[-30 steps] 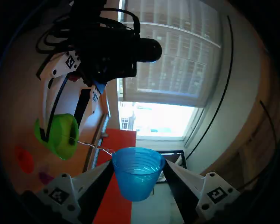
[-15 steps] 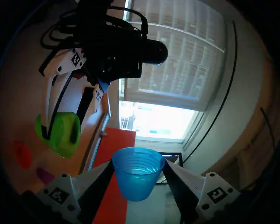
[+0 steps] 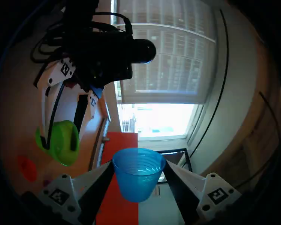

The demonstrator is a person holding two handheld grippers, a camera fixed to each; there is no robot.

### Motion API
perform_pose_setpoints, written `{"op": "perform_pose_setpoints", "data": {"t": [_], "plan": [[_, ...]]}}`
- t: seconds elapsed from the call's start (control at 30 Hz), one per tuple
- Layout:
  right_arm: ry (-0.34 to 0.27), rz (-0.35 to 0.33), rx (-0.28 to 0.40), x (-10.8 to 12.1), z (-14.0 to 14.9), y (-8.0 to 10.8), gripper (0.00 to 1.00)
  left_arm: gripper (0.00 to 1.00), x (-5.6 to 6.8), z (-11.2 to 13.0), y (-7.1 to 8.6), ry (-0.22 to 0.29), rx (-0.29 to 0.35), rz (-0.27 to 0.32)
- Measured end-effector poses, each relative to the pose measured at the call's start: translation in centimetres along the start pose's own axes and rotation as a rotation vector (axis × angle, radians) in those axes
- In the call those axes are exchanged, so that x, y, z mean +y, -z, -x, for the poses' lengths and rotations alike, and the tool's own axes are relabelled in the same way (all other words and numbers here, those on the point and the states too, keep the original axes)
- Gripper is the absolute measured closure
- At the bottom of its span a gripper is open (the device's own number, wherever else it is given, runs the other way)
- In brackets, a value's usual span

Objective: Pour water

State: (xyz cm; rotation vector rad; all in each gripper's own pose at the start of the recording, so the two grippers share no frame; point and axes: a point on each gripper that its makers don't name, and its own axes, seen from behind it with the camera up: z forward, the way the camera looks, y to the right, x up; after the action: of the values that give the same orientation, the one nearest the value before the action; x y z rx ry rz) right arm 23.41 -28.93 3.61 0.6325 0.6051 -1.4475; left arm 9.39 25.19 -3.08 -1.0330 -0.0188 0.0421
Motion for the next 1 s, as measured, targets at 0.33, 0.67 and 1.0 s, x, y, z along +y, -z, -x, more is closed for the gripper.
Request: {"op": "perform_pose_setpoints", "data": {"t": [0.33, 0.67, 1.0], "plan": [[-0.289, -0.014, -0.003, -1.0, 0.4, 0.9, 0.07, 0.12, 0.0, 0.1, 0.1, -0.005, -0.007, -0.007], [-0.637, -0.021, -0.014, -1.7, 1.0, 1.4, 0.07, 0.13, 0.0, 0.1, 0.3, -0.011, -0.014, -0.011], [-0.854, -0.035, 0.004, -1.8, 0.2, 1.6, 0.07, 0.12, -0.3, 0.1, 0.5, -0.017, -0.017, -0.019]]}}
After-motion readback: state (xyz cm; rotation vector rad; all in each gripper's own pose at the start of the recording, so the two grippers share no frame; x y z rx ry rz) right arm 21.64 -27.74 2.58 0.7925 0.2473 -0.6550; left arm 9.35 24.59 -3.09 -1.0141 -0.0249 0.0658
